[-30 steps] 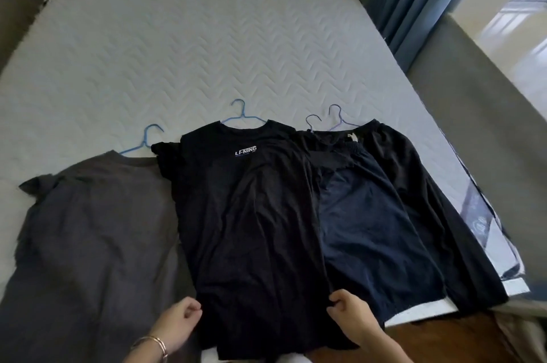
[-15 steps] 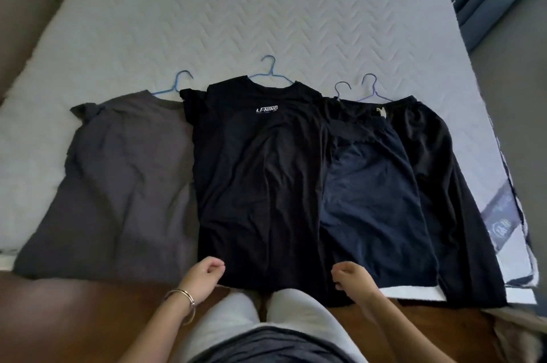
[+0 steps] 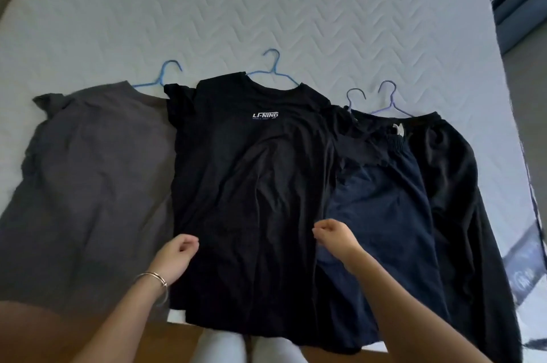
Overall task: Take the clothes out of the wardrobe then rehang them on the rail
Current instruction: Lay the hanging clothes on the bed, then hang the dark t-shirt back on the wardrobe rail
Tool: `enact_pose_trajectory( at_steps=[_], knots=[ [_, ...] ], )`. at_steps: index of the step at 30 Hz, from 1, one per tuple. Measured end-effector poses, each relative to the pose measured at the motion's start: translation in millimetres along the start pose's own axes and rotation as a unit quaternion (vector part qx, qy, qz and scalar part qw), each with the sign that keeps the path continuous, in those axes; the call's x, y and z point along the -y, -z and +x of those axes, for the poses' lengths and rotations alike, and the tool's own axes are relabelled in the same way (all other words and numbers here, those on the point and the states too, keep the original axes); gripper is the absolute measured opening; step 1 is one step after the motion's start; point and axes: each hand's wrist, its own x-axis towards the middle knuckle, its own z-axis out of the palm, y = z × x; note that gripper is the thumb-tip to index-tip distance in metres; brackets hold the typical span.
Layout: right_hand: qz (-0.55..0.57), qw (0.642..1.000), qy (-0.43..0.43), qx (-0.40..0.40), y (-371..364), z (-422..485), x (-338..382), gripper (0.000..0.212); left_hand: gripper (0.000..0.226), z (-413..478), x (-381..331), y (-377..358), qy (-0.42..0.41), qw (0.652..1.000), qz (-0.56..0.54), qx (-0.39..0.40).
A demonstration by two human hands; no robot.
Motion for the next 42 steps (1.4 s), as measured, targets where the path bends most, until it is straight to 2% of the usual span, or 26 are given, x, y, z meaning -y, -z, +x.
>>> enact_pose_trajectory(
  at_steps=[3, 6, 10, 14, 18, 21, 23, 27, 31, 34, 37, 40, 42],
  knots=[
    [-0.036, 0.998, 0.038, -0.016, 9.5, 43.0, 45.2, 0.024, 0.026, 53.5, -43.3, 1.3, -0.038, 0.998, 0.031, -0.035],
    [-0.052, 0.994, 0.082, -0.049, 18.6, 89.9, 93.2, 0.027, 0.036, 114.7, -84.2, -3.6, -0.103, 0.989, 0.095, -0.055],
    [-0.082, 0.980, 0.146, -0.110, 24.0, 161.4, 152.8, 0.029, 0.049, 203.9, -118.1, -16.0, -0.194, 0.946, 0.229, -0.119],
    [-0.142, 0.951, 0.211, -0.177, 25.5, 234.7, 193.9, 0.032, 0.058, 269.8, -113.5, -32.8, -0.206, 0.908, 0.338, -0.138],
    [-0.207, 0.925, 0.238, -0.214, 28.6, 294.1, 226.2, 0.043, 0.061, 291.2, -91.8, -49.6, -0.247, 0.854, 0.401, -0.219],
    [-0.263, 0.912, 0.230, -0.217, 30.0, 328.2, 245.9, 0.049, 0.059, 298.9, -85.6, -53.7, -0.261, 0.840, 0.406, -0.247],
    [-0.291, 0.908, 0.209, -0.219, 27.8, 342.8, 255.0, 0.045, 0.059, 301.2, -82.9, -55.0, -0.266, 0.835, 0.407, -0.258],
    [-0.282, 0.910, 0.171, -0.251, 21.7, 356.1, 272.1, 0.045, 0.060, 304.6, -81.2, -55.8, -0.268, 0.834, 0.403, -0.266],
    [-0.225, 0.933, 0.175, -0.219, 21.6, 355.3, 281.9, 0.032, 0.059, 307.0, -81.4, -54.8, -0.270, 0.830, 0.408, -0.268],
    [-0.169, 0.937, 0.232, -0.199, 25.3, 332.8, 283.4, 0.032, 0.059, 303.4, -83.4, -54.2, -0.258, 0.840, 0.409, -0.246],
    [-0.115, 0.921, 0.305, -0.213, 30.9, 285.5, 282.7, 0.031, 0.060, 291.1, -94.3, -46.6, -0.226, 0.871, 0.393, -0.190],
    [-0.123, 0.896, 0.371, -0.212, 34.5, 219.9, 278.4, 0.029, 0.058, 272.6, -115.3, -25.8, -0.212, 0.903, 0.350, -0.130],
    [-0.149, 0.882, 0.395, -0.209, 38.0, 171.7, 276.2, 0.028, 0.056, 243.4, -136.3, 0.9, -0.245, 0.915, 0.285, -0.149]
  ],
)
